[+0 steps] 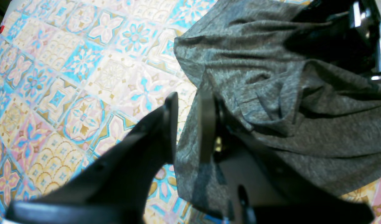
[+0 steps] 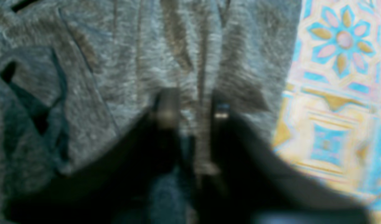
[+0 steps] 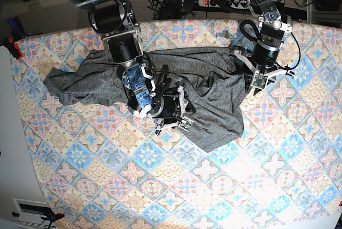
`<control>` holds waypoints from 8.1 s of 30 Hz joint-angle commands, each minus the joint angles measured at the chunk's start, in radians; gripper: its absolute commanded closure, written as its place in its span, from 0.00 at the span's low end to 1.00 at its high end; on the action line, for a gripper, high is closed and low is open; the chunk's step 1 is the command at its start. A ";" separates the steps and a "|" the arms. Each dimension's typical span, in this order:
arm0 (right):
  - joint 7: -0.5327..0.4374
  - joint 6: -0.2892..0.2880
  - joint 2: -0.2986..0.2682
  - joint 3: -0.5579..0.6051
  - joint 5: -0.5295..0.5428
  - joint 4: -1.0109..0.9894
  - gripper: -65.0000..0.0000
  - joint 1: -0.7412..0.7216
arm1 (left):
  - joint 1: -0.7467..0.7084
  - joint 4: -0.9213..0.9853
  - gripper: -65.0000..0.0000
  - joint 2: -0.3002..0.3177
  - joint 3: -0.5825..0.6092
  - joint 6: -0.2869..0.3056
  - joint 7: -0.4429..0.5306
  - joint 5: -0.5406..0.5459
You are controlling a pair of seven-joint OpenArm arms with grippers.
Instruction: Layout the t-shirt on the table in an organized manner, then fold the t-shirt properly
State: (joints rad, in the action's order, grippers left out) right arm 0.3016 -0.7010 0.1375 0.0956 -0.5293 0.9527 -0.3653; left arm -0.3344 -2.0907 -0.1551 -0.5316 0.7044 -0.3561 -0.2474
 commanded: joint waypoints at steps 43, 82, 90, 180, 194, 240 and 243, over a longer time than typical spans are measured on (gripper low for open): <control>-0.034 0.003 0.012 0.280 -0.203 0.894 1.00 0.562 | 0.001 0.000 0.83 -0.002 0.006 -0.006 0.019 0.020; -0.032 0.003 0.009 0.063 -0.199 0.863 0.26 0.559 | 0.054 -0.018 0.54 0.042 0.003 -0.006 -0.403 0.475; -0.040 0.003 0.009 -0.049 -0.199 0.865 0.26 0.559 | -0.007 -0.011 0.55 0.280 -0.088 -0.006 -0.521 0.764; -0.040 0.003 0.012 -0.572 0.054 0.906 0.26 0.552 | 0.203 0.201 1.00 0.213 0.071 -0.006 -0.860 0.739; -0.040 0.003 0.014 -0.607 0.056 0.906 0.26 0.552 | 0.231 0.089 1.00 0.208 0.410 -0.006 -0.920 0.739; -0.041 0.003 0.011 -0.865 0.283 0.906 0.26 0.552 | 0.513 0.506 0.51 0.056 1.026 -0.150 -0.760 0.710; -0.041 0.003 0.011 -0.865 0.283 0.906 0.26 0.552 | 0.515 0.487 0.53 0.041 1.031 -0.150 -0.717 0.713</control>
State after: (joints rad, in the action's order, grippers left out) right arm 0.2897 -0.6998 0.1524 -0.7704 -0.2653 1.8420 0.1963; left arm 0.1646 -1.5772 -0.0975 0.5011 0.5529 -1.1000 0.4465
